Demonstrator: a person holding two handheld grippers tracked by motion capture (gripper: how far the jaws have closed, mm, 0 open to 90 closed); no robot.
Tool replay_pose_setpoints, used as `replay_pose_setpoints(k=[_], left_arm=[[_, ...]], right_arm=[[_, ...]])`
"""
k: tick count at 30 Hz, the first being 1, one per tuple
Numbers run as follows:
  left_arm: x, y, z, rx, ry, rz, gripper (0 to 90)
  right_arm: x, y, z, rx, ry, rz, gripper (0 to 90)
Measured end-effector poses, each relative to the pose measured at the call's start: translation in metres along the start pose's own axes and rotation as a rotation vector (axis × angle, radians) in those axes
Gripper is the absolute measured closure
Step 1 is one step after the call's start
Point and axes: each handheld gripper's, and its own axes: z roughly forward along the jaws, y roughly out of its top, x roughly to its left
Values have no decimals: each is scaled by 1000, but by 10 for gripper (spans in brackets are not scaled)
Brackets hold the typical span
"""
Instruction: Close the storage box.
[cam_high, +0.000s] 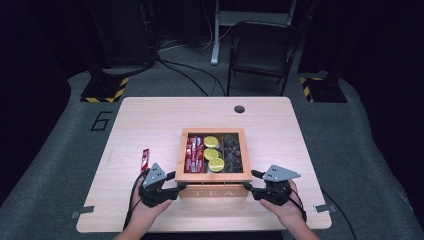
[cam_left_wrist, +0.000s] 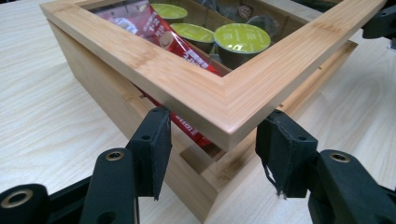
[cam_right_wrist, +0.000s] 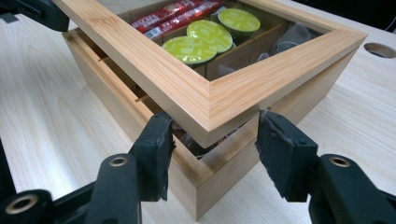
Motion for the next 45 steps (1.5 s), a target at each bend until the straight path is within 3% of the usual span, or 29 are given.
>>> replay_pose_setpoints(k=[11, 17, 25, 35, 45], left_arm=[[-1, -4, 3, 30, 1, 16, 444], [-3, -6, 5, 50, 1, 6, 411], [-3, -8, 8, 88, 12, 30, 377], [-6, -11, 13, 84, 42, 36, 316], [-6, -12, 13, 93, 33, 26, 303]], right_arm=[[1, -3, 6, 33, 5, 11, 423], [2, -5, 8, 58, 1, -3, 418], [3, -6, 10, 88, 2, -15, 416], [3, -8, 13, 111, 2, -26, 414], [3, -9, 14, 120, 7, -21, 414]])
